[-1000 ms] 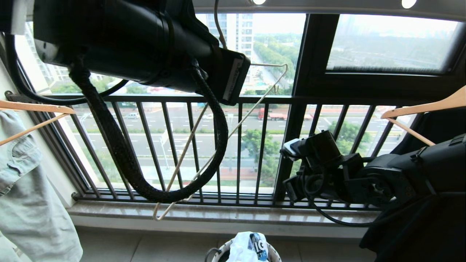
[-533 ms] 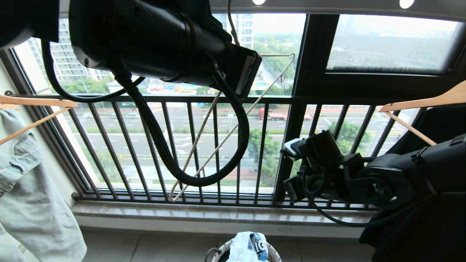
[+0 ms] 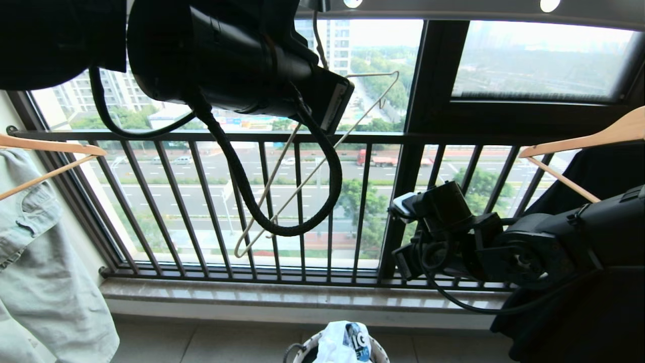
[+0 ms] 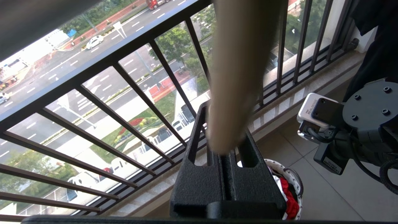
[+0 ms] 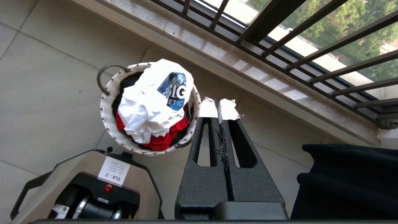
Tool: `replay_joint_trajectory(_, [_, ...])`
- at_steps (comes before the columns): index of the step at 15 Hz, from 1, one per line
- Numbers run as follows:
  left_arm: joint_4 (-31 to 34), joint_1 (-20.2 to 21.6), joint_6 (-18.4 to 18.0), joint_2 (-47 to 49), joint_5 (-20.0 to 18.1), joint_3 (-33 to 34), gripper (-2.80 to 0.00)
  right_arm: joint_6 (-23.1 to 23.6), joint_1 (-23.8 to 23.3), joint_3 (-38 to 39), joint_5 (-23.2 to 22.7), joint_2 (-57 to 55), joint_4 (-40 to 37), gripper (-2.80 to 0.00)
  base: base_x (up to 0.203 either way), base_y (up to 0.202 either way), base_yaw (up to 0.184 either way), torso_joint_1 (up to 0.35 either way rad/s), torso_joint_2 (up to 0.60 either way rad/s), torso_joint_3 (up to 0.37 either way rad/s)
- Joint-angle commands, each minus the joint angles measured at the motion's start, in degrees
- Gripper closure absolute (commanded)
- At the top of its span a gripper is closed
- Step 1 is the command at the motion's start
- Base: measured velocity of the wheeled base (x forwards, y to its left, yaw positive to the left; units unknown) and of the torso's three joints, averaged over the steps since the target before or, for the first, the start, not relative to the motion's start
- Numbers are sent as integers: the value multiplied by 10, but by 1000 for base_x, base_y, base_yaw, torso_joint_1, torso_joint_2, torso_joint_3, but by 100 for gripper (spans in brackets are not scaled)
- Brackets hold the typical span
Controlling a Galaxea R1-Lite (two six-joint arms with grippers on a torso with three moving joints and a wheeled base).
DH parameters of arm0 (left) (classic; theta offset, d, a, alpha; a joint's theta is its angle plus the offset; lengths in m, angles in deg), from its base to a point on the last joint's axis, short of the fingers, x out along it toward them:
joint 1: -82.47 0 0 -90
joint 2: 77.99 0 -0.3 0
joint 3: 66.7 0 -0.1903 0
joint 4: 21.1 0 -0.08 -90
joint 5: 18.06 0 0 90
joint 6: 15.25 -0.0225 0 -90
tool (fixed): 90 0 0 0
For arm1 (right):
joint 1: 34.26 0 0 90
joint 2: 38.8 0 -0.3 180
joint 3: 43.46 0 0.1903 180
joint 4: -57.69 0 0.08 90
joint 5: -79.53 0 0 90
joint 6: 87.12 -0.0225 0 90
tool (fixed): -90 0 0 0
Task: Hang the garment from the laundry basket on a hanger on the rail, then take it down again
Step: Hang the clothes rack on the clothesline
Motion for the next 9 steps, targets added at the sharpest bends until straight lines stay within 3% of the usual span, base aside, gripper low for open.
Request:
replay_joint_trajectory(1, [1,8,-3,-3,5,0,0,0,0,0,1,-4,1,0,0,0,0,0,0,0])
replay_joint_trajectory(9, [-29,8,-45,28,5,-3,0,0,0,0,2,-4,1,0,0,0,0,0,0,0])
